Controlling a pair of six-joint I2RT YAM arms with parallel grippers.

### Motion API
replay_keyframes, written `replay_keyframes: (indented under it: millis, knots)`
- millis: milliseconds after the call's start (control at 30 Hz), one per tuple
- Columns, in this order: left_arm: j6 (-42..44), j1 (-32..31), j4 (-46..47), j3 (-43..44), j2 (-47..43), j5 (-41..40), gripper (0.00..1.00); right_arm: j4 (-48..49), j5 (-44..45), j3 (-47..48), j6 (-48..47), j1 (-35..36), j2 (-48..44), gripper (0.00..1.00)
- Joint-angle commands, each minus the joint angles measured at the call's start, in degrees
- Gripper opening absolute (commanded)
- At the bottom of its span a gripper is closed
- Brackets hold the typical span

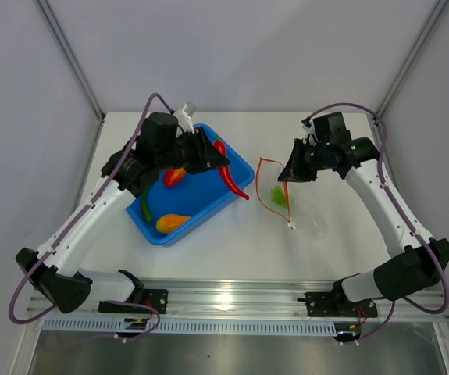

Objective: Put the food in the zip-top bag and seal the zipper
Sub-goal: Place the fake vegetable in the zipper food storage bag.

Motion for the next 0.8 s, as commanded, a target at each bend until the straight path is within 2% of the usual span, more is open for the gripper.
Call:
replay_keyframes:
  millis: [0,167,300,567,767]
  knots:
    - [2.18,-2.97,-1.24,3.73,0.51,-3.96,0.25,2.72,-4.99,-0.63,2.83,0.27,-2.87,0.00]
    - [1.65,-4.82,-1.50,4.87,2.44,-5.72,0.23,4.57,-7.46,-3.09,4.68,0.71,-4.63,0.00]
    - [1.21,-6.75,-3.70,7.59,4.64,-10.64,0.19,4.48,-8.16,-3.53,4.86,0.80,-5.51,0.00]
    - [1.47,-11.93,-8.63,17.17,13.68,-19.52,0.16,7.47,-11.24,-4.85,7.84,0.53,-5.34,0.00]
    - [0.42,-12.82,-8.45,17.53,17.65,-19.26,0.17,9.31,-14.22,-5.47,10.21,0.09,-4.46,0.00]
